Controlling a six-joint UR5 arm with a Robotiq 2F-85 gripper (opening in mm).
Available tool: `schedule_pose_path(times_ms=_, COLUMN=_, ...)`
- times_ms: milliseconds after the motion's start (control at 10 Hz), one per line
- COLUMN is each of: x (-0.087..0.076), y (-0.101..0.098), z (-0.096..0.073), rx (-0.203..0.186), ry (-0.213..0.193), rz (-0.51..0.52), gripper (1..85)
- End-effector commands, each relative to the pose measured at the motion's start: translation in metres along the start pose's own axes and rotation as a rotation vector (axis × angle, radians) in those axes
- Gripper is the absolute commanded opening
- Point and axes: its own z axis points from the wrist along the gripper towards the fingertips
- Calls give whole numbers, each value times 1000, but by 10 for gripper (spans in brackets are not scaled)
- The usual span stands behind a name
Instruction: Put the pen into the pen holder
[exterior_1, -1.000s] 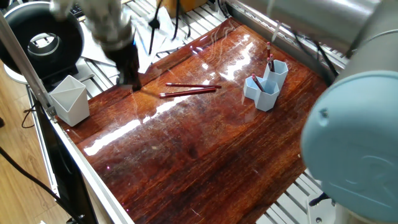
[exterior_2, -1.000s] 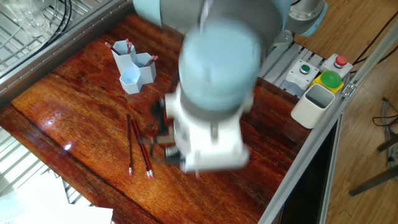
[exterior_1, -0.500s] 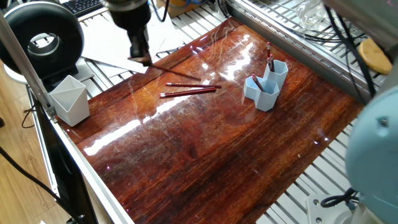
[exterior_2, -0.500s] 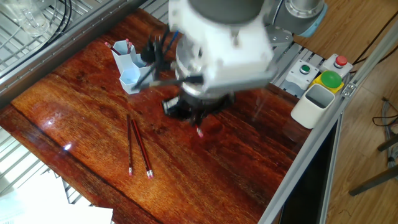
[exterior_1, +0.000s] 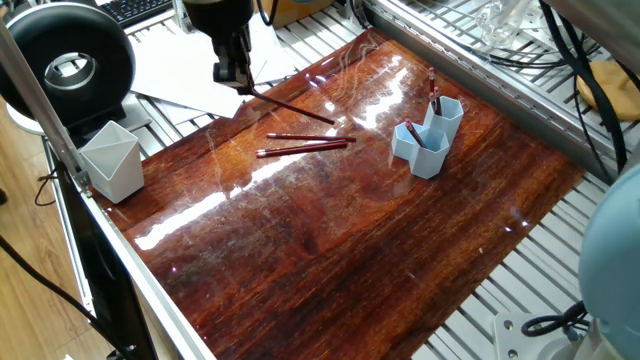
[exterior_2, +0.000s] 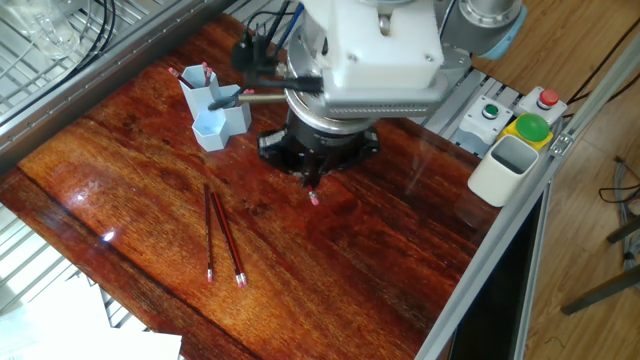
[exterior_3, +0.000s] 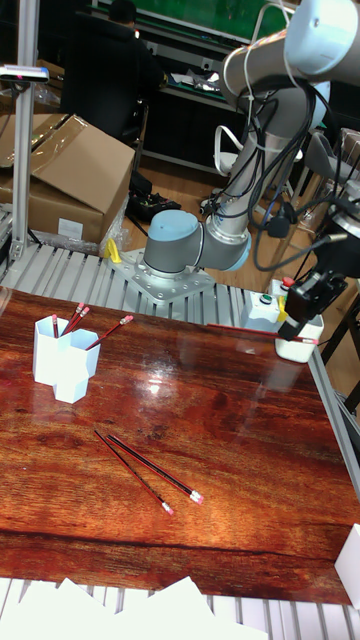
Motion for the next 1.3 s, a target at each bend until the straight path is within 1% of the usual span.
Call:
schedule_pose_path(times_ms=0, x=7, y=-8, z=-3, rx=35, ry=15, rz=127, gripper=10)
schedule_pose_path(times_ms=100, x=8, y=-5, z=-3, rx=22, ry=21, rz=123, gripper=10)
schedule_pose_path(times_ms=200, x=4, y=2, z=-3, rx=-4, ry=8, rz=101, gripper=10)
schedule_pose_path(times_ms=300, x=-1, y=12, z=-3, rx=-46, ry=-12, rz=68, gripper=10)
schedule_pose_path(times_ms=400, x=11, y=16, z=-18, rx=-74, ry=-12, rz=21, gripper=10)
schedule_pose_path(times_ms=500, x=41, y=9, z=-42, rx=-80, ry=-15, rz=-38, gripper=10)
schedule_pose_path(times_ms=600, x=70, y=-3, z=-60, rx=-75, ry=-43, rz=-109, gripper=10)
schedule_pose_path(times_ms=700, x=92, y=-6, z=-65, rx=-93, ry=-77, rz=-149, gripper=10)
schedule_pose_path(times_ms=800, x=112, y=-13, z=-64, rx=-102, ry=-111, rz=-187, gripper=10)
schedule_pose_path(times_ms=900, x=126, y=-21, z=-62, rx=-101, ry=-147, rz=-221, gripper=10)
schedule_pose_path(times_ms=1000, x=139, y=-31, z=-61, rx=-78, ry=-179, rz=-258, gripper=10)
schedule_pose_path(times_ms=1100, x=142, y=-31, z=-58, rx=-81, ry=-200, rz=-264, gripper=10)
schedule_pose_path(times_ms=1200, x=135, y=-29, z=-56, rx=-93, ry=-209, rz=-251, gripper=10)
